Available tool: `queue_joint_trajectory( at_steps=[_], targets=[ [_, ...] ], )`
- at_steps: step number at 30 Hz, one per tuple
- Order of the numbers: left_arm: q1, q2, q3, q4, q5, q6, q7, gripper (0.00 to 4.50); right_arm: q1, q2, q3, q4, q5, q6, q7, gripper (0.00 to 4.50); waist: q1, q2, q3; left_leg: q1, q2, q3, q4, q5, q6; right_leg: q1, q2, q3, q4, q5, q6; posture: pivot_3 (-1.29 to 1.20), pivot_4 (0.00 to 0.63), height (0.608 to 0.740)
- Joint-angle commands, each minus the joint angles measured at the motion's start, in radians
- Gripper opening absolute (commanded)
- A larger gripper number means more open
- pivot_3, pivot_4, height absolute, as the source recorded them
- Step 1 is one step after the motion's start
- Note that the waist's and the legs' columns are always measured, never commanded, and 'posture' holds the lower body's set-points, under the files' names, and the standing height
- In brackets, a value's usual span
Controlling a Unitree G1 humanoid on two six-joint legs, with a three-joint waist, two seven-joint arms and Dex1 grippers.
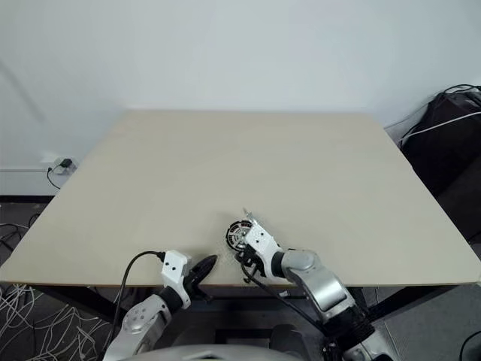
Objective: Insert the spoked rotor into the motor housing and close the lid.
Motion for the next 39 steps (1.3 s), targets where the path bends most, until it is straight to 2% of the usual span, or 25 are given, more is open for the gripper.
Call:
queue_joint_trajectory(
  at_steps=[1, 4, 7, 10, 16, 29, 39],
  targets=[
    [-0.005, -0.006, 0.002, -0.012, -0.014, -0.019, -0.006, 0.0, 0.025, -0.096, -0.028, -0.114, 0.047, 0.003, 0.1, 0.02, 0.001, 0.0, 0.0, 0.0, 0.0, 0.0, 0.0, 0.0, 0.0, 0.0, 0.0, 0.0, 0.0, 0.0, 0.0, 0.0, 0.0, 0.74],
    [0.0, -0.005, 0.001, -0.015, -0.014, -0.018, -0.007, 0.0, 0.042, -0.174, -0.053, -0.13, 0.022, -0.003, 0.097, 0.02, 0.002, 0.0, 0.0, -0.001, 0.0, 0.0, 0.0, 0.0, 0.0, 0.0, 0.0, 0.0, -0.001, 0.0, 0.0, 0.0, 0.0, 0.74],
    [0.002, -0.006, -0.001, -0.016, -0.016, -0.015, -0.009, 0.0, 0.03, -0.186, -0.109, -0.099, -0.034, -0.018, -0.003, 0.02, 0.0, 0.0, 0.0, 0.0, 0.0, 0.0, 0.0, 0.0, 0.0, 0.0, 0.0, 0.0, -0.001, 0.0, 0.0, 0.0, 0.0, 0.74],
    [-0.001, -0.01, -0.007, -0.018, -0.014, -0.011, -0.008, 0.0, -0.014, -0.139, -0.149, -0.02, -0.151, -0.058, -0.197, 0.02, -0.001, 0.0, 0.0, 0.0, 0.0, 0.001, 0.0, 0.0, 0.0, 0.0, 0.001, 0.0, 0.0, 0.0, 0.0, 0.0, 0.0, 0.74],
    [-0.007, -0.01, -0.007, -0.027, -0.013, -0.002, -0.007, 0.0, -0.047, -0.029, -0.153, 0.066, -0.202, -0.158, -0.308, 0.02, 0.003, 0.0, 0.0, 0.0, 0.0, 0.001, -0.001, 0.0, 0.0, -0.001, 0.001, 0.0, -0.001, 0.0, 0.0, 0.0, 0.0, 0.74],
    [0.005, -0.002, -0.005, -0.053, -0.013, 0.012, 0.003, 0.0, 0.001, 0.05, -0.206, -0.032, 0.046, -0.213, -0.081, 0.02, -0.003, 0.0, 0.0, 0.0, 0.0, 0.0, -0.001, 0.001, 0.001, 0.0, 0.001, 0.0, 0.0, 0.0, 0.0, 0.0, 0.0, 0.74],
    [-0.001, -0.002, -0.006, -0.066, -0.013, 0.026, 0.005, 0.0, -0.006, 0.085, -0.142, 0.013, 0.055, -0.182, -0.039, 0.02, -0.004, 0.0, -0.001, 0.0, 0.0, 0.0, -0.001, 0.0, 0.0, 0.0, 0.001, 0.0, 0.0, 0.0, 0.0, 0.0, 0.0, 0.74]
  ],
)
